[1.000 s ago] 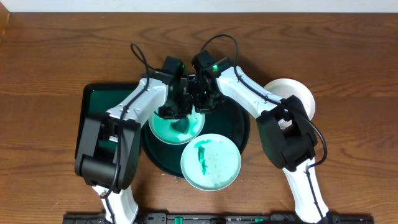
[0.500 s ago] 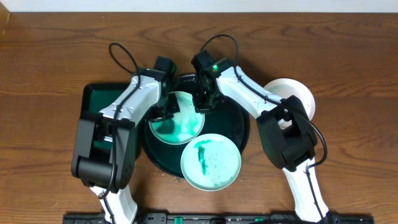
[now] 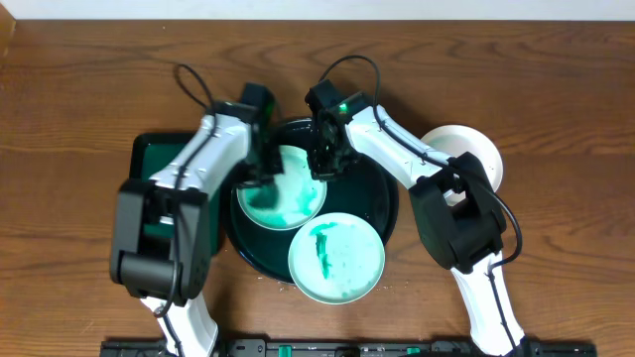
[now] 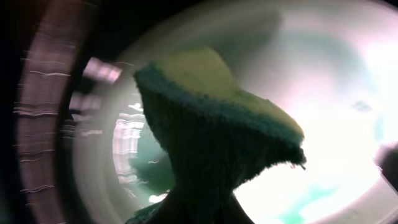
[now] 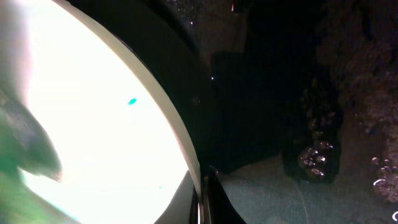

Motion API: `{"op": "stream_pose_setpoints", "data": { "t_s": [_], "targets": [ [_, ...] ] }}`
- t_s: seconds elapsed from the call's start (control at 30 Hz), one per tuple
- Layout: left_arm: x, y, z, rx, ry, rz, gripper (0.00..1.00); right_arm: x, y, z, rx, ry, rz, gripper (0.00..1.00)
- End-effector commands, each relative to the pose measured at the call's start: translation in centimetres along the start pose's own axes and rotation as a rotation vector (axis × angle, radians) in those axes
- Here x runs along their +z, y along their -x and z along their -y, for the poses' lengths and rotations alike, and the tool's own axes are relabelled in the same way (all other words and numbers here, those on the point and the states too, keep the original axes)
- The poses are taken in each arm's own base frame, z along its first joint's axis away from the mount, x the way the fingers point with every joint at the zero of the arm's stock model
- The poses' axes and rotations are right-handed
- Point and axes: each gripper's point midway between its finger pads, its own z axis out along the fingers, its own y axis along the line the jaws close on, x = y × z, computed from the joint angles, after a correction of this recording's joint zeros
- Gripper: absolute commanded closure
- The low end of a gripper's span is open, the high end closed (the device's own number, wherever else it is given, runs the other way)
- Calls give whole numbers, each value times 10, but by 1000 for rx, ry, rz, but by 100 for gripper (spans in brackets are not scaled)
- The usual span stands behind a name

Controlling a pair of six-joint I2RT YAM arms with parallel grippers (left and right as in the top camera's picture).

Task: Clean dirty plates on tray and stack at the side

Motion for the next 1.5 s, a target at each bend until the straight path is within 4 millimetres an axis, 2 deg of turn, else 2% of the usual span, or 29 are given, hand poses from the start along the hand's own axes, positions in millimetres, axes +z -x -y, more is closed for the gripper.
{"op": "stream_pose_setpoints", "data": {
  "t_s": [0.0, 0.13, 0.27, 0.33, 0.43, 0.57, 0.67, 0.7, 0.8, 0.93, 1.1, 1.27, 1.37, 1.47],
  "targets": [
    [-75, 44, -30, -97, 55, 182, 93, 19, -6, 16, -13, -68, -29, 99],
    [-136, 57, -48, -162, 12, 289, 93, 17, -7, 4, -125, 5, -39, 99],
    [-160, 57, -62, -197, -5, 351, 93, 0, -1, -3, -211, 14, 6, 99],
    [-169, 59, -72, -223, -12, 381, 93, -24, 10, -5, -261, -39, 93, 99],
    [-172, 60, -80, -247, -10, 387, 93, -56, 24, 2, -281, -170, 213, 99],
    [-172, 61, -86, -261, -8, 387, 93, -126, 38, 6, -305, -424, 442, 99],
    [-171, 61, -86, -261, -7, 385, 93, -158, 34, -5, -324, -501, 537, 99],
    [-171, 61, -86, -261, -7, 384, 93, -163, 33, -6, -327, -517, 550, 99],
    [-171, 60, -86, -261, -5, 380, 93, -196, 28, -4, -329, -694, 648, 99],
    [-171, 60, -86, -261, -6, 382, 93, -250, 19, -6, -311, -993, 822, 99],
    [-171, 60, -86, -261, -6, 381, 93, -277, 1, -30, -325, -1161, 945, 99],
    [-171, 60, -86, -261, -6, 381, 93, -312, -28, -62, -300, -1344, 1126, 99],
    [-171, 60, -86, -261, -6, 381, 93, -319, -34, -68, -294, -1377, 1157, 99],
    [-170, 60, -86, -261, -5, 380, 93, -316, -33, -68, -299, -1365, 1150, 99]
  ]
}}
